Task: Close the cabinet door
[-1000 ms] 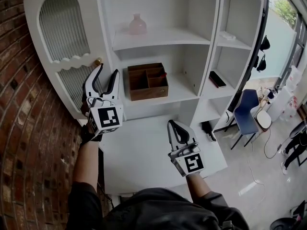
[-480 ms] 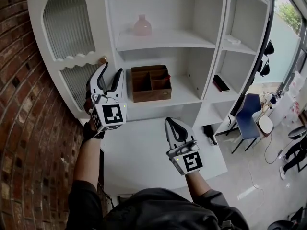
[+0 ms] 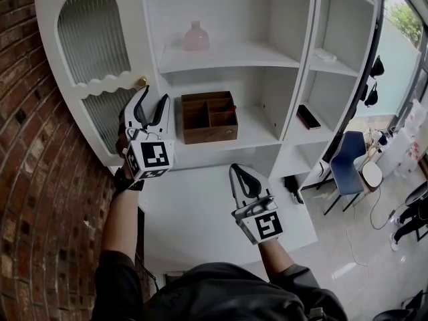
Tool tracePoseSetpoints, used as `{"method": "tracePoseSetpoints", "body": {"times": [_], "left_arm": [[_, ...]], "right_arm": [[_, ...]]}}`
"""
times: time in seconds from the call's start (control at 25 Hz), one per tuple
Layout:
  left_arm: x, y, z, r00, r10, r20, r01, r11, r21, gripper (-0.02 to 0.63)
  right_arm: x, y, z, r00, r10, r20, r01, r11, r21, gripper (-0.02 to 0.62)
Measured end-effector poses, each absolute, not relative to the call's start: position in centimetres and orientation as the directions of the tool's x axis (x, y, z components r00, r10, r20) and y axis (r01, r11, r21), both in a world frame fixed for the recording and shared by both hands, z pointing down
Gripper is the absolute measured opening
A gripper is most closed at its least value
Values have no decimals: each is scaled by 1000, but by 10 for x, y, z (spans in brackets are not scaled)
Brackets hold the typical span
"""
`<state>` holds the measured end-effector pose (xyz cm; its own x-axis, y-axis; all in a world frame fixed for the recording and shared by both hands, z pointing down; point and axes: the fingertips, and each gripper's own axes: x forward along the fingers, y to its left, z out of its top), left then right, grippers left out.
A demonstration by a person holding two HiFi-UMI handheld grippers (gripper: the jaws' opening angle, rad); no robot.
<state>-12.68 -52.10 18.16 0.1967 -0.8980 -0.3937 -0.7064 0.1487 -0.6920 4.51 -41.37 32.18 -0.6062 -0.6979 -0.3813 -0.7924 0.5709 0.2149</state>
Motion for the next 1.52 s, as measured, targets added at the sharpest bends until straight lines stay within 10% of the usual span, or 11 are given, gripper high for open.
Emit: {"method": "tracePoseSetpoints", "body": {"times": [1.52], "left_arm": [[-132,-519,184,252,-907,-338,-782,15,-623,172]], "right_arm": [[40,-413,322,-612,-693,-382,-787,583,204,-2]]}}
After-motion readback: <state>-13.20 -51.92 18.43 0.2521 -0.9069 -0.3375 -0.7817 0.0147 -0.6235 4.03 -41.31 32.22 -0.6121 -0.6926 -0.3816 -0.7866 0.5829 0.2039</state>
